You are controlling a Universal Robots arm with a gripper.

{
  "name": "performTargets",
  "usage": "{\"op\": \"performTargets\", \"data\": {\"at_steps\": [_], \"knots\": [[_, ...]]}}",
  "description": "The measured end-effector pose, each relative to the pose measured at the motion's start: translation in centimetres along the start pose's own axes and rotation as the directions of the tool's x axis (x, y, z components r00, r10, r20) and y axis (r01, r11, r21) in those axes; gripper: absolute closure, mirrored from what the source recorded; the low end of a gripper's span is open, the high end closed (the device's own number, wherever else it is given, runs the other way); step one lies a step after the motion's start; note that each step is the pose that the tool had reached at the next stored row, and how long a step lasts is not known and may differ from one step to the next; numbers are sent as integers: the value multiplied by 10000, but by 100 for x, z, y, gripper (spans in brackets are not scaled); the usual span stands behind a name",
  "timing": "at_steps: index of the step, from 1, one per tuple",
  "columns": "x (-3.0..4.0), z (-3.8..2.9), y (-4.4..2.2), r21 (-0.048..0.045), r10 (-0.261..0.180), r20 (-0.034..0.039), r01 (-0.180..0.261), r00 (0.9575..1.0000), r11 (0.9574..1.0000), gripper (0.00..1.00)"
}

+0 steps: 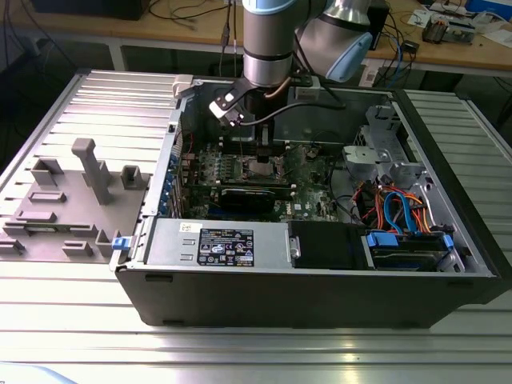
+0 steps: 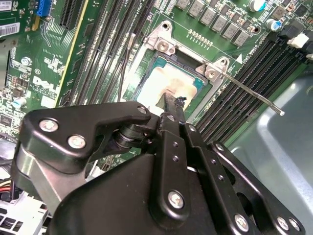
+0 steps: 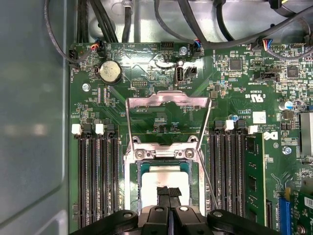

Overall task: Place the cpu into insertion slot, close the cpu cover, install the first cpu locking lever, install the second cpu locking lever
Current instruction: 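Close the cpu cover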

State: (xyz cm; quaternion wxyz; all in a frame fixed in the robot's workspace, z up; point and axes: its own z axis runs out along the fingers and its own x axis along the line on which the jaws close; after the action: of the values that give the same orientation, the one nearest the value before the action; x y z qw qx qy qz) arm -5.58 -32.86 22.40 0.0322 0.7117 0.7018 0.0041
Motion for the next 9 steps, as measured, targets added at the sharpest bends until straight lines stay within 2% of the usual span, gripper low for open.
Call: {"op": "performTargets", "data": {"at_steps": [9], "knots": [[-1,-44,3,-2,0,-3,0,10000,10000,89]]}}
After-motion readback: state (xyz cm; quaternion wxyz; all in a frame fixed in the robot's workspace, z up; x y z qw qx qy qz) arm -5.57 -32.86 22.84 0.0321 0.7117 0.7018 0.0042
